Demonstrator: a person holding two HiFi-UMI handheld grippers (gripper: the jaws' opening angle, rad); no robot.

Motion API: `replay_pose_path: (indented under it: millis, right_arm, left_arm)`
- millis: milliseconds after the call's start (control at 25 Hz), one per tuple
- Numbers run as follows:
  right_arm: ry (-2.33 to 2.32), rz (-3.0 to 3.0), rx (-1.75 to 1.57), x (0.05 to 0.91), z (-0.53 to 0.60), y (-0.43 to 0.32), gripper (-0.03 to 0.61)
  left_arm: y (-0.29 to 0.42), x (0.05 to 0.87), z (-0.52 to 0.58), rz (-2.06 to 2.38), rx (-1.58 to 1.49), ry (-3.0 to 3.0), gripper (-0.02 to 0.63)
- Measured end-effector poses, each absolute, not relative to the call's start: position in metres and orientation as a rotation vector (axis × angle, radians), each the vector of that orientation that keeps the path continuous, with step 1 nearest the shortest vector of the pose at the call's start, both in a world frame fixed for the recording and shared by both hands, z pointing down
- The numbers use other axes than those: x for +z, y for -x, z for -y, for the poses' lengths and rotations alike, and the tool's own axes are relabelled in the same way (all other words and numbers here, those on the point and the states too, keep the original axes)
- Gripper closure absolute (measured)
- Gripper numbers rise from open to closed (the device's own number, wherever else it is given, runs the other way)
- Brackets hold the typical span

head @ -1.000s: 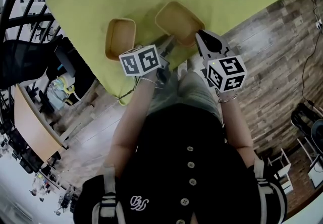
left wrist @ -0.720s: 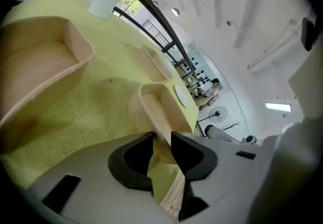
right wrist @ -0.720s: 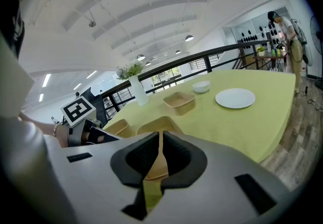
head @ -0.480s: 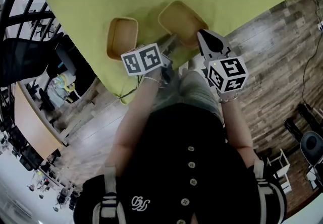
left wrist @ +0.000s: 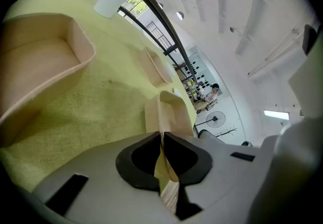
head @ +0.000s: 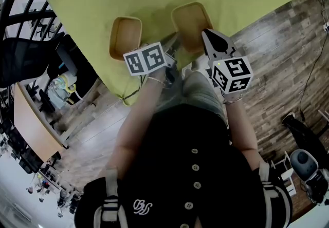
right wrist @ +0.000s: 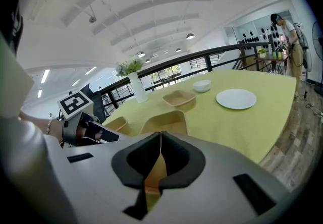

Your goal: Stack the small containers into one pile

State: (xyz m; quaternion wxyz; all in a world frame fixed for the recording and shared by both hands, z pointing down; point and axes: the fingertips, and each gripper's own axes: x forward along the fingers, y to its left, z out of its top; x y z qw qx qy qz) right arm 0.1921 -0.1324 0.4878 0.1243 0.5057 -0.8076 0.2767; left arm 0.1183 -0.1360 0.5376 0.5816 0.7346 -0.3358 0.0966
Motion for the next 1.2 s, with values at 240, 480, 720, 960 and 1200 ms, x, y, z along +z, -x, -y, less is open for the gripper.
replay_pose_path:
  millis: [240,480,720,960,1200]
  right_arm:
    - [-1.464,2.355,0.786,0.483,0.134,-0.187,0.578]
    - [-1.458,2.377,0.755,0.472,0.135,-0.18,0.578]
    - [-1.436,2.426,0.704,0.455,0.139,-0.169,0.578]
    - [-1.382,2.481,0.647,0.438,0.146,-0.148,0.578]
    - [-1.285,2.576,0.624,0.426,0.148,-0.117,0.578]
  left_arm:
    - [-0.118,0.53,0.133,0.766,0.244,-1.758,0.586]
    - [-0.106,0.513,0.137,0.775,0.221,-1.793,0.588]
    - [-0.09,0.494,0.146,0.839,0.214,-1.863,0.588]
    - [-0.059,0.477,0.153,0.917,0.164,-1.88,0.588]
    - [-0.014,0.465,0.153,1.026,0.127,-1.881,0.588]
